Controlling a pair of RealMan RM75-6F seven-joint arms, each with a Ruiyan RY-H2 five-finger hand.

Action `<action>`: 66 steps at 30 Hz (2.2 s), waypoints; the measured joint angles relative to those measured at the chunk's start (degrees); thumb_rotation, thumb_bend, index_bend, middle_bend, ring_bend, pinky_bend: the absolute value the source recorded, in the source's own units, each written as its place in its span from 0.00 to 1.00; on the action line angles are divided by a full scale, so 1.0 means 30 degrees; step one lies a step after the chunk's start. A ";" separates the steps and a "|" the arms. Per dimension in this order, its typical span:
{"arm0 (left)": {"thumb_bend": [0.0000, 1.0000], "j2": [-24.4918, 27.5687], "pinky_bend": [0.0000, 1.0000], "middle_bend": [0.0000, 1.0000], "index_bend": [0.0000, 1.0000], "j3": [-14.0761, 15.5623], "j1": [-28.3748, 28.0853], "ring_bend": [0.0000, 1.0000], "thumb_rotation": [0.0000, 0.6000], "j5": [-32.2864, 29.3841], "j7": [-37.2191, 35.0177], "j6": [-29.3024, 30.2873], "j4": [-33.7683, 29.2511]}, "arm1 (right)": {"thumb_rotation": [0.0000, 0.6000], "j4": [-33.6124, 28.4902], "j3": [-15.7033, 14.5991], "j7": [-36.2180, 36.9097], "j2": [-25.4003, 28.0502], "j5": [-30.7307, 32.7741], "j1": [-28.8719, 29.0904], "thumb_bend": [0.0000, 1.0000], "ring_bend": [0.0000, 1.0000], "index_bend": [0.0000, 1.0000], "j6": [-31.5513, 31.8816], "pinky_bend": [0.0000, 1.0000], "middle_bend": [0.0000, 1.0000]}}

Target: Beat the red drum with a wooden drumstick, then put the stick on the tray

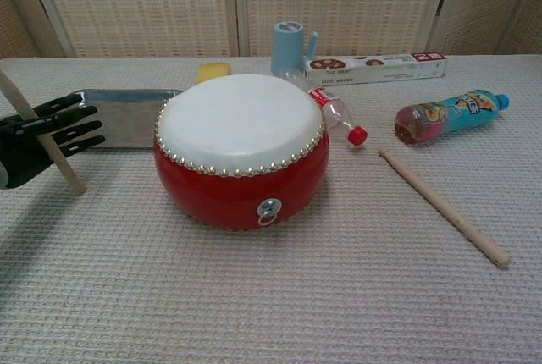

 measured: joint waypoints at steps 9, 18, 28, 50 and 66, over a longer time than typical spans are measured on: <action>0.20 -0.0183 0.48 0.64 0.69 -0.0150 0.0030 0.55 0.69 0.0351 -0.0644 -0.0491 0.0458 | 1.00 0.0018 0.0013 0.0018 -0.0003 -0.0026 -0.0038 0.11 0.05 0.05 0.0076 0.07 0.09; 0.18 -0.0443 0.55 0.72 0.76 -0.0256 -0.0040 0.63 0.64 0.0540 -0.0965 -0.0810 0.1034 | 1.00 -0.0042 0.0024 -0.0045 0.0016 0.0002 -0.0057 0.11 0.05 0.05 0.0072 0.07 0.09; 0.13 -0.0698 0.69 0.85 0.83 -0.0298 -0.0065 0.76 1.00 0.1020 -0.1106 -0.0647 0.1518 | 1.00 -0.0145 0.0070 -0.0155 0.0046 0.0029 -0.0042 0.11 0.05 0.05 0.0057 0.07 0.09; 0.14 -0.0795 0.87 1.00 0.92 -0.0506 -0.0227 0.93 1.00 0.0941 -0.1256 -0.0834 0.1996 | 1.00 -0.0156 0.0153 -0.0167 0.0017 0.0014 -0.0051 0.11 0.05 0.05 0.0166 0.07 0.09; 0.78 -0.0908 0.98 1.00 0.96 -0.0595 -0.0235 0.98 1.00 0.0793 -0.0482 -0.0356 0.2190 | 1.00 -0.0108 0.0200 -0.0023 -0.0009 -0.0098 -0.0105 0.11 0.05 0.05 0.0407 0.07 0.09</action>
